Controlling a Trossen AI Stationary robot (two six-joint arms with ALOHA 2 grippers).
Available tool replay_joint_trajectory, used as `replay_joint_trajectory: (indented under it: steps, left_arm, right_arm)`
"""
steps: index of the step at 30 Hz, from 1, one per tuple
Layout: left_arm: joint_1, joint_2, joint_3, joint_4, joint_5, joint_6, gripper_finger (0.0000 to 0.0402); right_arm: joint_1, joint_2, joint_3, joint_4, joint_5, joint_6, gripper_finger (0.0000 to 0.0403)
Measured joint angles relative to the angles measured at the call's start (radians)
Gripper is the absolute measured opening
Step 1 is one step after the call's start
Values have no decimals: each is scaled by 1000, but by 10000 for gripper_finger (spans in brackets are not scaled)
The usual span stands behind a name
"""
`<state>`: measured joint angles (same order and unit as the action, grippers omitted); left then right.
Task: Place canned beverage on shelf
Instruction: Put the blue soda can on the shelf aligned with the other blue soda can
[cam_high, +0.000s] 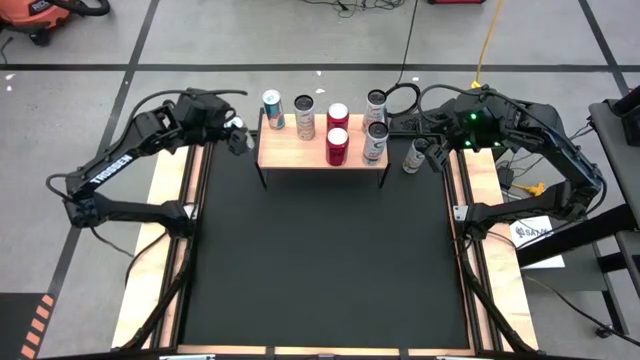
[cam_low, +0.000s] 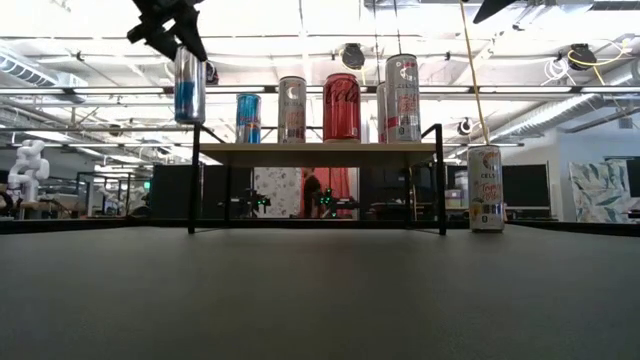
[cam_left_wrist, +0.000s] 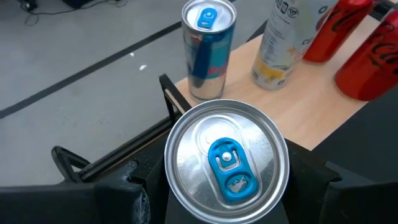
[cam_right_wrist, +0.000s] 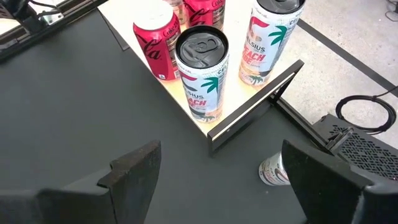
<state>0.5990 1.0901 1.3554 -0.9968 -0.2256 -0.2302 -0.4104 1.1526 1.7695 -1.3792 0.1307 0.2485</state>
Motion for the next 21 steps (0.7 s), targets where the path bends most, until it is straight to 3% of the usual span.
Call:
replay_joint_trajectory:
  steps: [21]
  left_arm:
    - [-65,87,12,66,-19,-53,219]
  right_arm:
    - [0,0,0,0,0,-2,318]
